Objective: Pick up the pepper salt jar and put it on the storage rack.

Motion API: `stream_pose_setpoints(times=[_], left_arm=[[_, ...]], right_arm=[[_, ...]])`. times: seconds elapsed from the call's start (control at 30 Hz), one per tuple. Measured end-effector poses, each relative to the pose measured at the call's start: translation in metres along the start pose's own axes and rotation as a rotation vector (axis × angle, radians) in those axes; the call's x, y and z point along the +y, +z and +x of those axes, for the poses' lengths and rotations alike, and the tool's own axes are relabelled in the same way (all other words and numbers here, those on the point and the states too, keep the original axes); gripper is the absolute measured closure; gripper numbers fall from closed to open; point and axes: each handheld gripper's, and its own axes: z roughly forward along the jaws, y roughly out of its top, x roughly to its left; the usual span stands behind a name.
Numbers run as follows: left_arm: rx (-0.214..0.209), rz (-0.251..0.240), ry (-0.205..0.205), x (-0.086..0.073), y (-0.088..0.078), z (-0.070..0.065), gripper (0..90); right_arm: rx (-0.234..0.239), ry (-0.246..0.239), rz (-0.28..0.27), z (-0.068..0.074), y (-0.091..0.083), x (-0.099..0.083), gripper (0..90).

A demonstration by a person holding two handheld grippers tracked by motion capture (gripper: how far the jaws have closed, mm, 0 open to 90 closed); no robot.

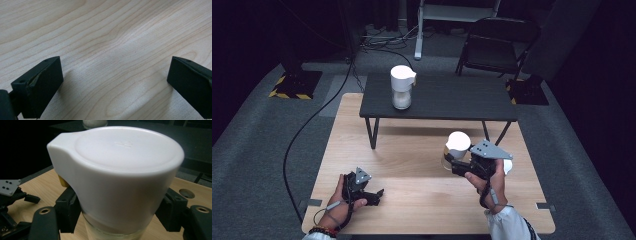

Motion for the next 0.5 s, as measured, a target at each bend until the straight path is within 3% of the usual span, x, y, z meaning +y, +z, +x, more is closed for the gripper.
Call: stream_pose_setpoints(times=[0.5], left_arm=[[0.000, -0.001, 0.000, 0.000, 0.000, 0.000, 0.1]], right_arm=[[-0.054, -0.006, -0.042, 0.003, -0.001, 0.036, 30.0]])
